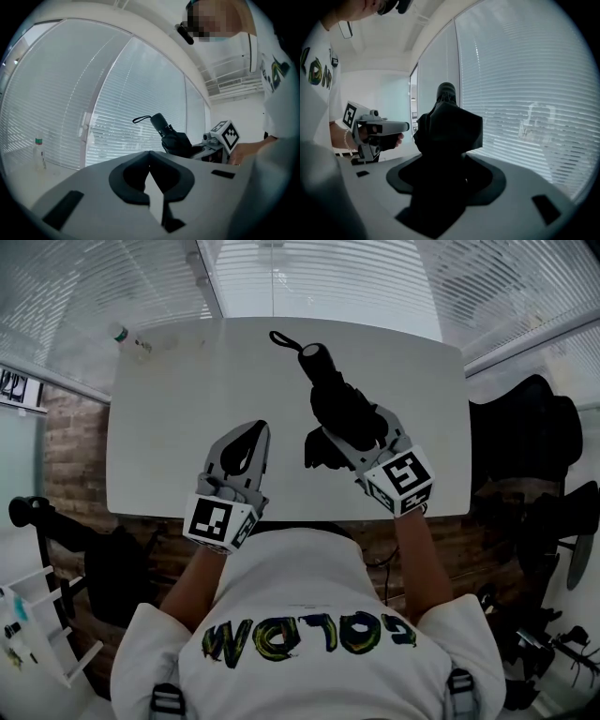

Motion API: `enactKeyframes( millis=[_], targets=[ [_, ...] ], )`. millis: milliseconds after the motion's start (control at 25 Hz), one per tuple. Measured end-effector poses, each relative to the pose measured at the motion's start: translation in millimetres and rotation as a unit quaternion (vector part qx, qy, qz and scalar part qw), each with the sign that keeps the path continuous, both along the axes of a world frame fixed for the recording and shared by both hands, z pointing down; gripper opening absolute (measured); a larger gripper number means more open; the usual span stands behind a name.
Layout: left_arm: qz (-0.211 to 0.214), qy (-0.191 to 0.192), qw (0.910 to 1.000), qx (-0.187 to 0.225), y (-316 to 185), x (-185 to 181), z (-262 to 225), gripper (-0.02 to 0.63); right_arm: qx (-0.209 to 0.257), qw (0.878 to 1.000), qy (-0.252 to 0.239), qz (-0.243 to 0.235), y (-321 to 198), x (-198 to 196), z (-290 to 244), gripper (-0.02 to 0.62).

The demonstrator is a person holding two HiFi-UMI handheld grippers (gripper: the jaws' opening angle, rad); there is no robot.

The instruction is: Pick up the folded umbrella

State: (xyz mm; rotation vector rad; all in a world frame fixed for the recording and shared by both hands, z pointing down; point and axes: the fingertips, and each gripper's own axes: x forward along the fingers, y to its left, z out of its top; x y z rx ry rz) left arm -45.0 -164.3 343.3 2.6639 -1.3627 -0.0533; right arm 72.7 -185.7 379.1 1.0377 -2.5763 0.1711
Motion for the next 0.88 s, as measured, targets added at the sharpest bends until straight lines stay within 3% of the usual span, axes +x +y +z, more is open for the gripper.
enactKeyframes(
  millis=[400,880],
  targets=[
    [0.003,0.011,0.9993,0.036,-11,12,-46,0.008,0.068,0.993,-0.081,0.045,15,21,-69,0.255],
    [0.001,0.013,0.9982,0.059,-27,19,-74,0.008,0.108,0.985,-0.103,0.091,17,45,-88,0.255]
  ],
)
